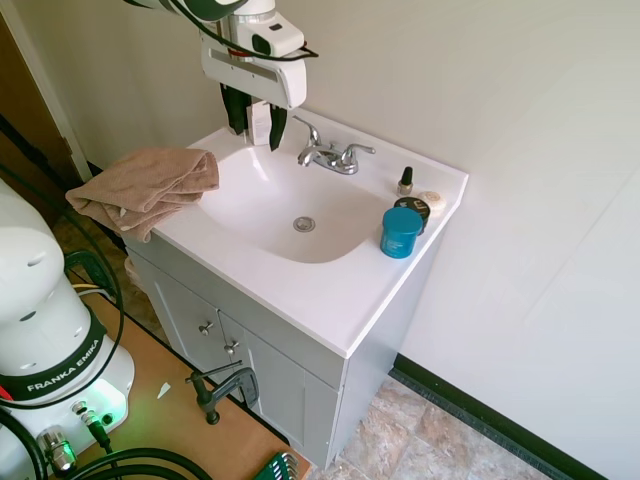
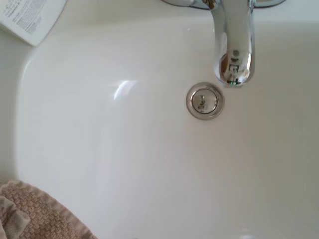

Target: Sanitize the sink

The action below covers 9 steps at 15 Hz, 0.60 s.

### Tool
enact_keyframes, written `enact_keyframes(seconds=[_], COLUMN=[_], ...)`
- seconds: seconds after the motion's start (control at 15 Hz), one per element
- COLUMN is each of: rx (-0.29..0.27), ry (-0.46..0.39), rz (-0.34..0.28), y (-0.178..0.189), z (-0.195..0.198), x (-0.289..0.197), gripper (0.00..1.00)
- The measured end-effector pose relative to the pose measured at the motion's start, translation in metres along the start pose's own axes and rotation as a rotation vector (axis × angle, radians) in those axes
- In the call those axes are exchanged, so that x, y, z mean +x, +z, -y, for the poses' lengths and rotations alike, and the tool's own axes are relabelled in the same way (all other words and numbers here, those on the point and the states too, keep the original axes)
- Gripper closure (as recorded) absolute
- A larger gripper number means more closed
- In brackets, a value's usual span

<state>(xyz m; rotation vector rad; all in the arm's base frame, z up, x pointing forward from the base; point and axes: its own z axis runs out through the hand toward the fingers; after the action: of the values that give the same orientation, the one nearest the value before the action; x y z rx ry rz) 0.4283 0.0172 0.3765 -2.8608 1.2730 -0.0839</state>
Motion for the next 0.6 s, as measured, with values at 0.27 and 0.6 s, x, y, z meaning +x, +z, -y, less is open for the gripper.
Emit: enact_keyframes(seconds=[0.27, 0.6], rx=[0.025, 0.106], ry=[-0.011, -0.098], rz=[0.02, -0.008], y=[0.001, -0.007], z=[0.007, 0.051], x=[-0.01, -0.093], gripper=[0.0, 0.0])
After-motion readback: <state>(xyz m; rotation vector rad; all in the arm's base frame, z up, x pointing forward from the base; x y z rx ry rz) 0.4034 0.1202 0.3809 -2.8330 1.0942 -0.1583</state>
